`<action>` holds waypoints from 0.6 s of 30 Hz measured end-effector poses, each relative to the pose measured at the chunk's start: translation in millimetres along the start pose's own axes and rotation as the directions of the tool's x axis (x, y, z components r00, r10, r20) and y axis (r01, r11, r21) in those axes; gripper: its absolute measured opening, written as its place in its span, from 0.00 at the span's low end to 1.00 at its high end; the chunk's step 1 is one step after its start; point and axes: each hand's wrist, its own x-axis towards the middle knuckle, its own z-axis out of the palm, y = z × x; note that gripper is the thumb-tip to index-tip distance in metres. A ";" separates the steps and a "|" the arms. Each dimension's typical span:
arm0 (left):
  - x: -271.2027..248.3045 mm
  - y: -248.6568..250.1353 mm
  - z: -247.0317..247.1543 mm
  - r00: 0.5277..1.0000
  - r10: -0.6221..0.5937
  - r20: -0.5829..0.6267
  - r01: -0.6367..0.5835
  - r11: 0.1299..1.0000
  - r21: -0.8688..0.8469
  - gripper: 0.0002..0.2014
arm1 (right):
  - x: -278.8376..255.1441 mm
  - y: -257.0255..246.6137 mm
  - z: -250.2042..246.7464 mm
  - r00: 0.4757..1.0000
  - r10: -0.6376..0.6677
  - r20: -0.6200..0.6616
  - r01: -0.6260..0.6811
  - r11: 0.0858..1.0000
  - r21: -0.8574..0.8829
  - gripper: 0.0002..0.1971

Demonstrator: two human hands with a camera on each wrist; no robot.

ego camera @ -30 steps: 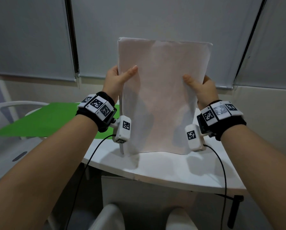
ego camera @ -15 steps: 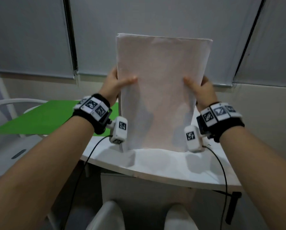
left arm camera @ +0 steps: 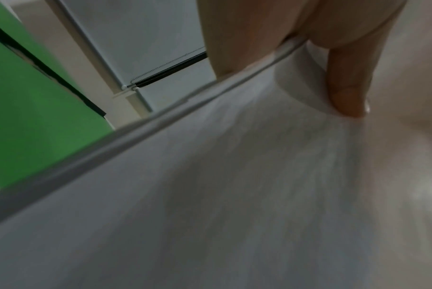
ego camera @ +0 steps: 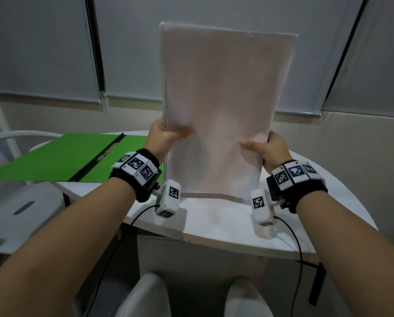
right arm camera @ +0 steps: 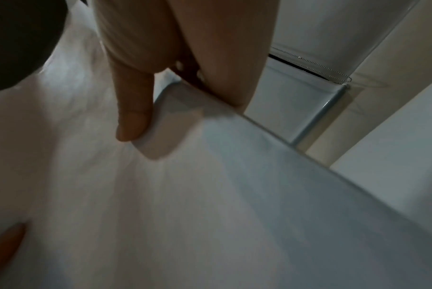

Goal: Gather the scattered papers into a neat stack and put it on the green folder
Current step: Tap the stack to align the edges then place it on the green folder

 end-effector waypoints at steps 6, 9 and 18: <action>9.6 7.3 -3.4 0.997 -0.015 0.071 0.018 0.999 -0.039 0.19 | 8.4 -14.4 -4.3 0.996 -0.063 0.059 0.064 0.998 -0.007 0.42; 10.6 10.2 -3.2 0.999 -0.019 0.049 0.021 0.999 -0.036 0.16 | 7.2 -14.5 -4.5 0.995 -0.068 0.076 0.068 0.998 0.007 0.35; 23.1 36.1 3.3 1.000 0.014 0.006 -0.013 0.988 -0.154 0.12 | -15.2 12.9 -22.2 0.915 0.318 0.248 -0.295 0.947 -0.126 0.34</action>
